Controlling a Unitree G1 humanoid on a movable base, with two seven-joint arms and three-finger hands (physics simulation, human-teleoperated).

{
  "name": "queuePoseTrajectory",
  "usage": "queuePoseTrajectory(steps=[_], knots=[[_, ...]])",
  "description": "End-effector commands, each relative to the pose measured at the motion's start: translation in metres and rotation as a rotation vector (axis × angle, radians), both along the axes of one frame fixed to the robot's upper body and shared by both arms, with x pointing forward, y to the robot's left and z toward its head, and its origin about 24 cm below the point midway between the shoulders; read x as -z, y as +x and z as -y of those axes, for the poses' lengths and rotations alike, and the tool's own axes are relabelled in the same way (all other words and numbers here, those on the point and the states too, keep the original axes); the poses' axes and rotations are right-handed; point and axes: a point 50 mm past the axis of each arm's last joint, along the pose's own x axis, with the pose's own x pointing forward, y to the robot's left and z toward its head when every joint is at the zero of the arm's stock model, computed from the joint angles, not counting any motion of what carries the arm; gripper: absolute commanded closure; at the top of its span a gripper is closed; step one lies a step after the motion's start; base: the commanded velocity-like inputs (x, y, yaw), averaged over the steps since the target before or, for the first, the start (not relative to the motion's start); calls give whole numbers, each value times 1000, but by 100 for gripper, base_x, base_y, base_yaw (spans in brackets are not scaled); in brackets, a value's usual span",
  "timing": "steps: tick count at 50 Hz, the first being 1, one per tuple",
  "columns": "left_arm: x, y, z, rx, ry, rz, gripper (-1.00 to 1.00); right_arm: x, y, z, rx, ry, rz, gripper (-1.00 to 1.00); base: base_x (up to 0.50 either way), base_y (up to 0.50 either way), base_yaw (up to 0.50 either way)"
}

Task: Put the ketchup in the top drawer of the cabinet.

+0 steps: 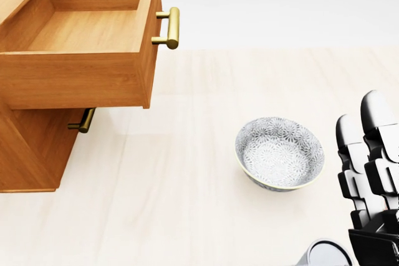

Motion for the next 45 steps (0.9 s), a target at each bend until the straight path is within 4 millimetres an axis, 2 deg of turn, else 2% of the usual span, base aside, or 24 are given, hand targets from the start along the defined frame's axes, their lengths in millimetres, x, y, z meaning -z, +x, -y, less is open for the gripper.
queuePoseTrajectory(steps=[1,31,32,41,45], knots=[[0,-1,0,8,-3,0,-100,1,0,-2,-6,-6,-8,-100,0,50,0],[0,-1,1,13,0,0,-100,0,0,-3,-7,-15,-2,-100,0,50,0],[0,-2,1,13,-1,0,-100,-1,1,-1,5,27,14,-100,0,0,0],[0,-2,0,12,-1,2,-100,-3,1,-1,-26,38,21,-100,0,0,0],[-1,-3,0,12,-2,2,-100,-3,1,2,-11,40,24,-100,43,0,0]])
